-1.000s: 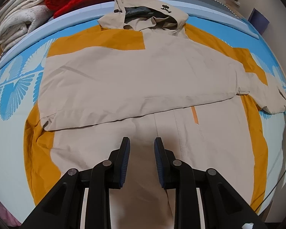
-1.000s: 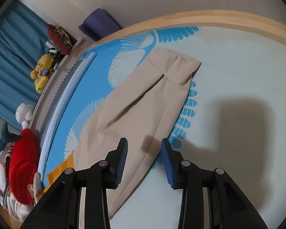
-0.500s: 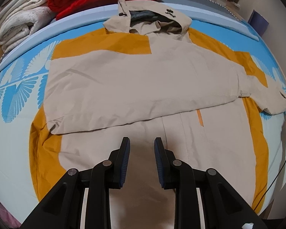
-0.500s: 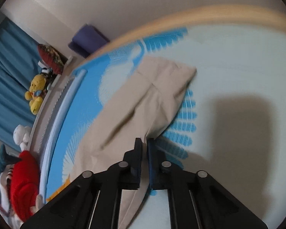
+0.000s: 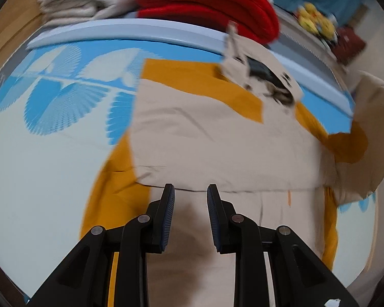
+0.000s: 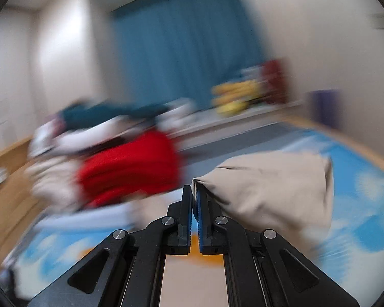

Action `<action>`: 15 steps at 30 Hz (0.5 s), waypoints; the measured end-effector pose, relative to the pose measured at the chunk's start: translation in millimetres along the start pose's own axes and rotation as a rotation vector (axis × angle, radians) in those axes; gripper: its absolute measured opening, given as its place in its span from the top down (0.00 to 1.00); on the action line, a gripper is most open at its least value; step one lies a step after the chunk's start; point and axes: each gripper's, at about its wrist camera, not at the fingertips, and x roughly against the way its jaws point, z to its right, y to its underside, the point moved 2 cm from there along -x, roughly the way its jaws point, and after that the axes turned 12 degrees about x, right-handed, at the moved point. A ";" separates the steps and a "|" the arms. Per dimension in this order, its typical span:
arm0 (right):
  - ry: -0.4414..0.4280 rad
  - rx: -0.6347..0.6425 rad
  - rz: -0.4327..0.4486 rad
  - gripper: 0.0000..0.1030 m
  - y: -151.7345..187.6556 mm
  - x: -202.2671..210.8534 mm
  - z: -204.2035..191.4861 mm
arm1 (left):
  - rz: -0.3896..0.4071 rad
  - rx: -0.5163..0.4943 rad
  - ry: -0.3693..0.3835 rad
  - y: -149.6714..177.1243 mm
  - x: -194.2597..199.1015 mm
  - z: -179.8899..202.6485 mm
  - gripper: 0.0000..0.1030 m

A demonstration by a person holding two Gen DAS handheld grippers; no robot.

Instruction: Fold large clothes

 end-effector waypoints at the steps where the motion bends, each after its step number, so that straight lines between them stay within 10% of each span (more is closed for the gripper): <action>1: -0.112 0.015 -0.043 0.93 6.0 -10.2 -39.9 | -0.004 0.022 0.005 -5.2 2.0 -10.0 0.78; 3: -0.338 0.023 -0.229 0.92 33.6 -38.1 -111.2 | -0.008 0.062 0.011 -13.9 4.4 -25.9 0.78; 6: -0.417 0.013 -0.426 0.91 76.6 -45.9 -165.9 | -0.014 0.119 0.034 -23.5 4.7 -45.7 0.78; 15: -0.123 -0.092 -0.456 0.54 123.0 10.3 -99.3 | -0.105 0.208 0.102 -23.2 -30.5 -61.0 0.78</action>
